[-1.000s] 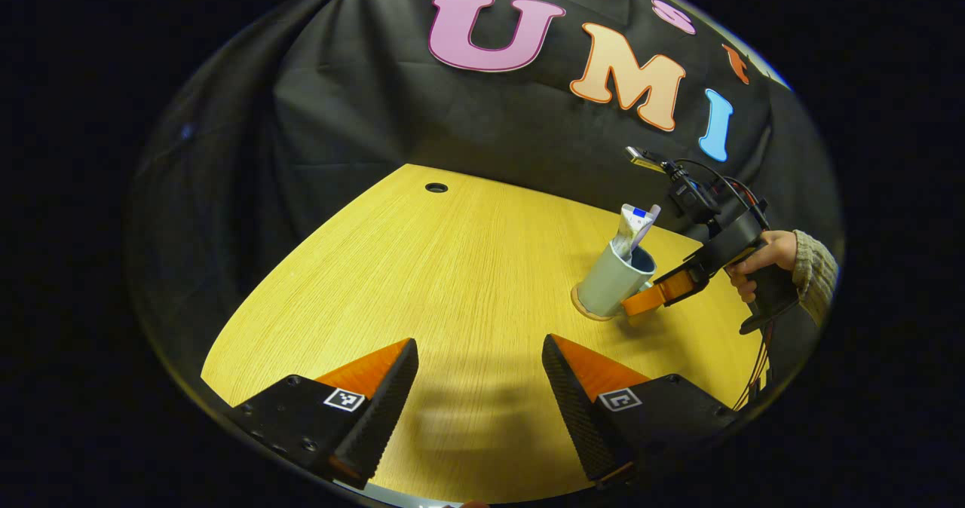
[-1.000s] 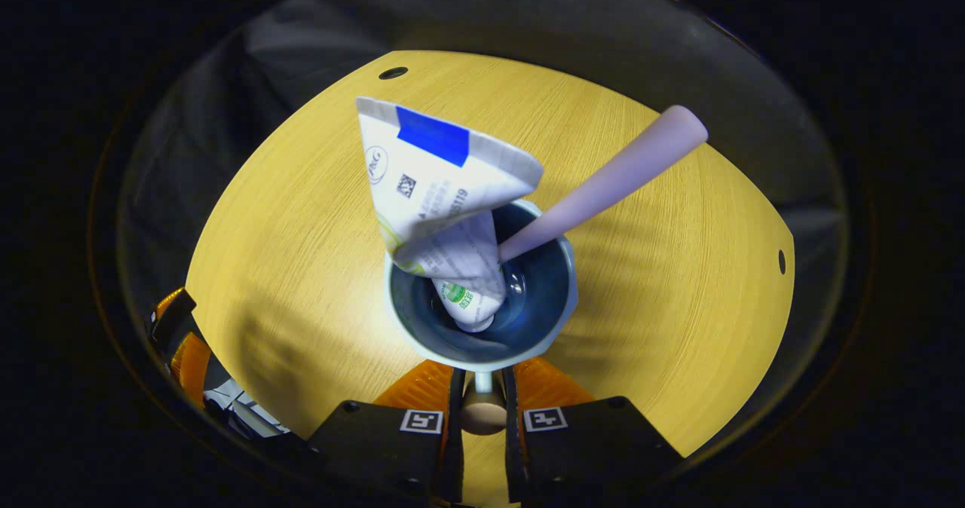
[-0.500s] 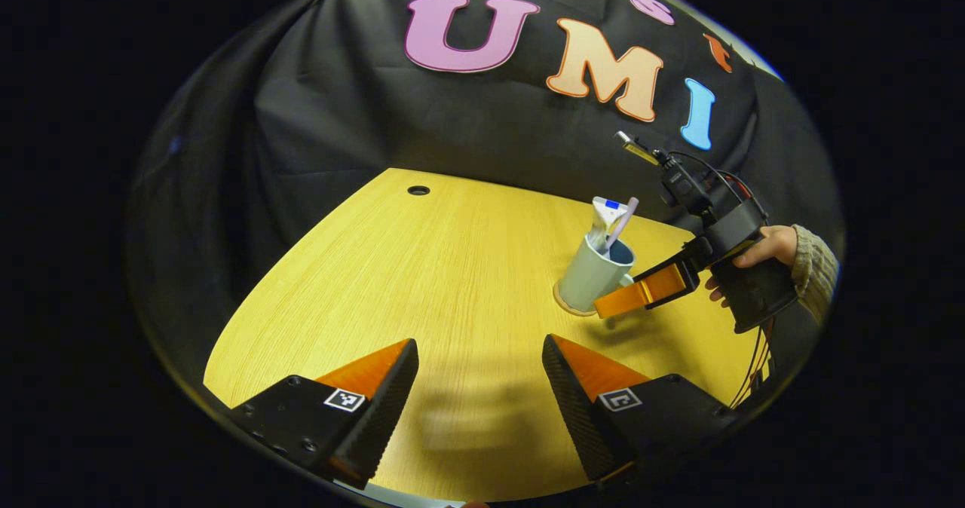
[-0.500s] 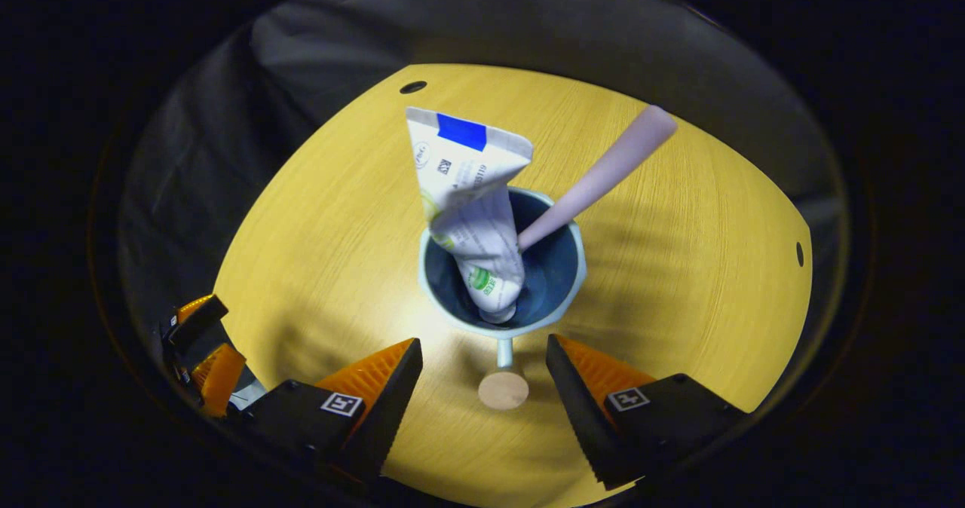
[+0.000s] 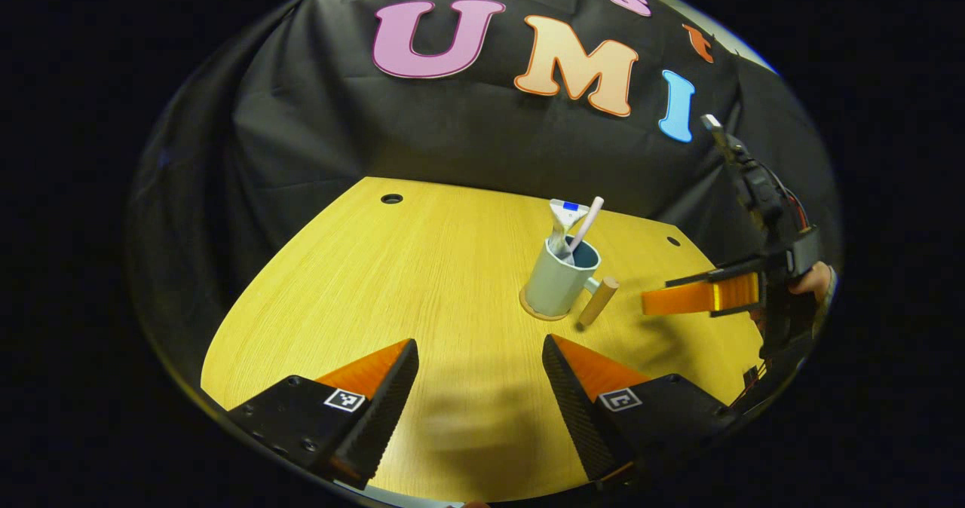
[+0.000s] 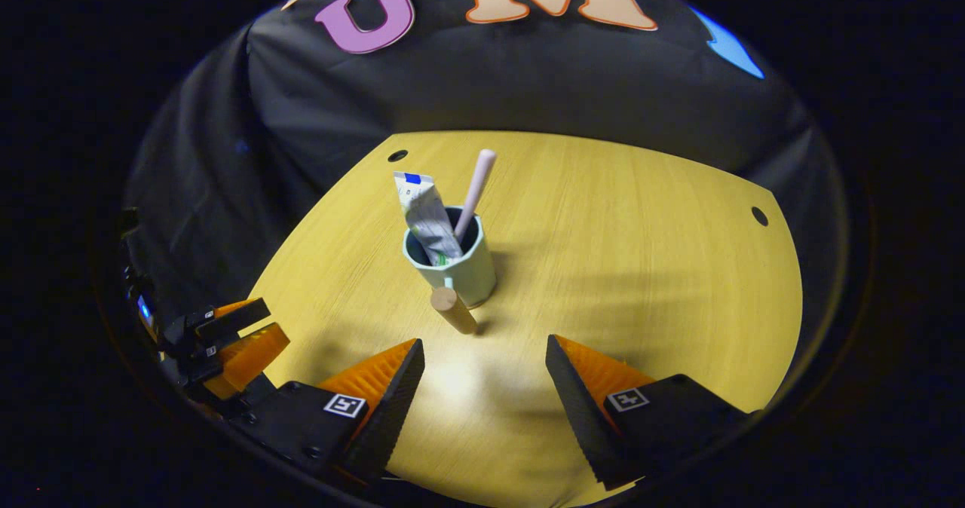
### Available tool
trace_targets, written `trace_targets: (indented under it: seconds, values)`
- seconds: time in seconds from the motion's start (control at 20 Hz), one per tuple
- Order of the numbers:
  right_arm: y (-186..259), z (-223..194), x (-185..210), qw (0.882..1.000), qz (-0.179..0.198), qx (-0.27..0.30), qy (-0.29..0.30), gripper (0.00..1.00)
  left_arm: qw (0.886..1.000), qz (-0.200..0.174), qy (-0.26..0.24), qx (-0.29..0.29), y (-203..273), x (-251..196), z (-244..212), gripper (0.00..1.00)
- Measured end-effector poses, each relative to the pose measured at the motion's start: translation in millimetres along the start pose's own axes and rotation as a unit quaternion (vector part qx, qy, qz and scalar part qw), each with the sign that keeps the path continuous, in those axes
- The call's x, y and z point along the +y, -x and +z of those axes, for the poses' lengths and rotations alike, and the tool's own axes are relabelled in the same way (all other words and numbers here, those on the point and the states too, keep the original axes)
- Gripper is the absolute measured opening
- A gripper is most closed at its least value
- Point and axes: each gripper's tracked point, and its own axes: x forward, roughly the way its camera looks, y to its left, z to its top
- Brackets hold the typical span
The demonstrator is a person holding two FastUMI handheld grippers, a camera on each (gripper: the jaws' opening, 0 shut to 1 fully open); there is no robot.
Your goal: Put the toothbrush and toothpaste on the desktop into the cup, then pick up the cup and place it on the coaster on the desktop.
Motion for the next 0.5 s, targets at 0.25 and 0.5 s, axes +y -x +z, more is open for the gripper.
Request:
trace_targets:
  seconds: [0.25,0.5]
  values:
    - [36.0,-46.7,-46.1,0.998,-0.039,-0.017,-0.05,0.96,1.0,0.001,-0.013,0.016,-5.9,-11.7,-5.7,0.96]
    - [55.9,-78.0,-77.9,0.993,-0.059,-0.023,-0.104,0.96,0.999,-0.023,-0.013,0.029,-14.9,-35.0,-10.1,0.96]
